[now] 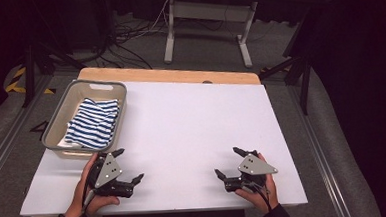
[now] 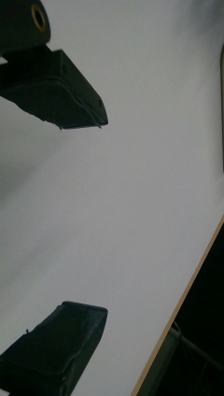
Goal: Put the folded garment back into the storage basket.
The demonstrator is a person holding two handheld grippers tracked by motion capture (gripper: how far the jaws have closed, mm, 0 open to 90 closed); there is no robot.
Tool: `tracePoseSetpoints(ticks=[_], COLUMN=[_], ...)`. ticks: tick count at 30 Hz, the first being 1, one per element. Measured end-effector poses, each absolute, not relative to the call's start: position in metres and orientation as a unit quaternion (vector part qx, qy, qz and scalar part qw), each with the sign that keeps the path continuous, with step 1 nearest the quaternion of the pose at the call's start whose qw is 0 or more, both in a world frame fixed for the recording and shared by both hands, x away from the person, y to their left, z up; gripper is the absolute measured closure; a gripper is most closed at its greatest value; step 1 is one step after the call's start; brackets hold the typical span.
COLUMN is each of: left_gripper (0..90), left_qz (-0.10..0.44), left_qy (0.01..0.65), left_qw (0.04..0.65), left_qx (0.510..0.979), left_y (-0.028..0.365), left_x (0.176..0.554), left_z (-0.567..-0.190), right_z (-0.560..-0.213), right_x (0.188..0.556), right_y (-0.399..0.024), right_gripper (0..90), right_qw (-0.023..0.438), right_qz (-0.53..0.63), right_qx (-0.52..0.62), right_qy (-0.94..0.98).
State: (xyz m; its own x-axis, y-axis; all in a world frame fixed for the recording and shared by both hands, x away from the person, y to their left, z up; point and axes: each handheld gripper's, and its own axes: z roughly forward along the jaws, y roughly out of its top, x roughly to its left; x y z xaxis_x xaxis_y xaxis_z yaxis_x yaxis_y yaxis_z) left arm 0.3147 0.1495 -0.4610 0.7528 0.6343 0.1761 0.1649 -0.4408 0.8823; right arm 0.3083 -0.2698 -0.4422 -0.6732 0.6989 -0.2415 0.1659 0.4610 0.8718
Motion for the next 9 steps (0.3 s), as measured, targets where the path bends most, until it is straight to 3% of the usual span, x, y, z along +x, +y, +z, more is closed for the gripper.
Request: tracePoseSetpoints(ticks=[9], left_gripper=[3.8], left_qz=[0.248], left_qy=[0.252], left_qw=[0.467], left_qx=[0.811], left_y=[0.1468], left_x=[0.3154], left_z=[-0.4624], right_z=[-0.4430], right_x=[0.3096], right_y=[-0.2696], right_gripper=[7.9], right_qw=[0.304], right_qz=[0.448], right_qx=[0.271], right_qy=[0.796])
